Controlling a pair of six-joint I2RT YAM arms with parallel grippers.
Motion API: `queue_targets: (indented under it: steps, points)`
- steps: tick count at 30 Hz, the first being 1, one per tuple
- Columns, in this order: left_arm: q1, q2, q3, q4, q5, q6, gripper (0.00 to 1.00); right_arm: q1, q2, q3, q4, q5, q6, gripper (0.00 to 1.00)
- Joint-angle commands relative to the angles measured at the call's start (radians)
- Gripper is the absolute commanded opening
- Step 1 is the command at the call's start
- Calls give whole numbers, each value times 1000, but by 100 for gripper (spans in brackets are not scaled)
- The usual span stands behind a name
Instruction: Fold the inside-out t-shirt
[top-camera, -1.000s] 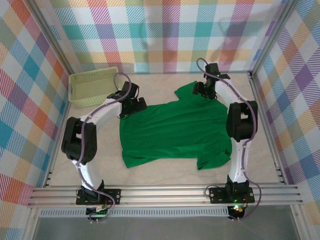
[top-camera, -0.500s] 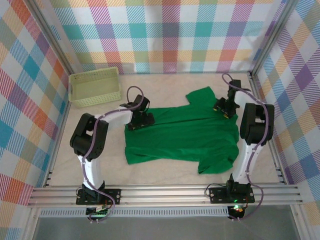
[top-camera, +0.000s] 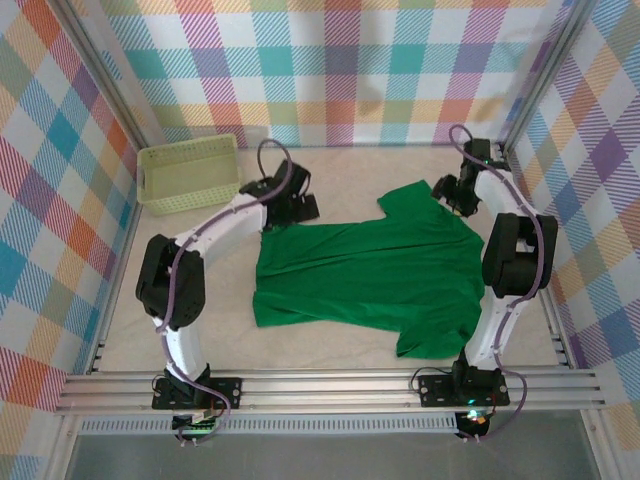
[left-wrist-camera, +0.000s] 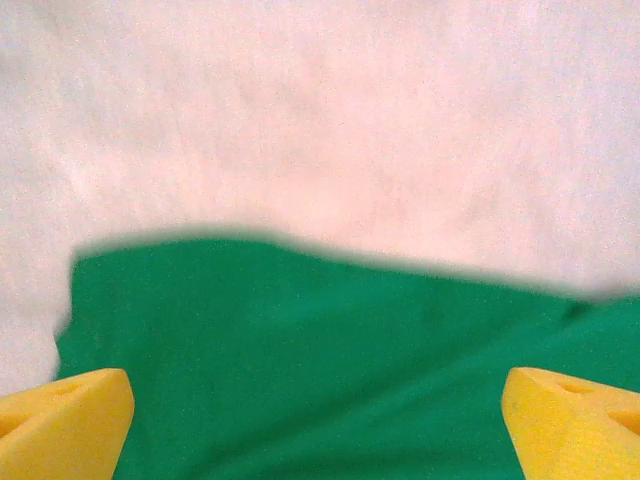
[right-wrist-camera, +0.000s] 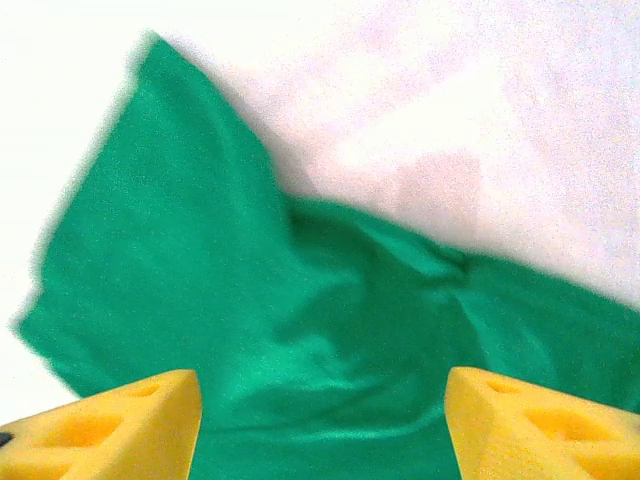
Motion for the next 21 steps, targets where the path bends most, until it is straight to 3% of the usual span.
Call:
queue_targets:
  steps: [1, 8, 13, 21]
  points:
    - [44, 145, 136, -162, -120, 27, 94, 5, 59, 75, -33, -3, -37, 66]
    - [52, 319, 318, -247, -164, 48, 90, 5, 187, 237, -59, -2, -77, 67]
    - [54, 371, 311, -242, -152, 49, 85, 6, 277, 344, -75, 18, -85, 66]
    - [55, 414, 255, -215, -113, 35, 69, 24, 384, 463, -71, 33, -109, 67]
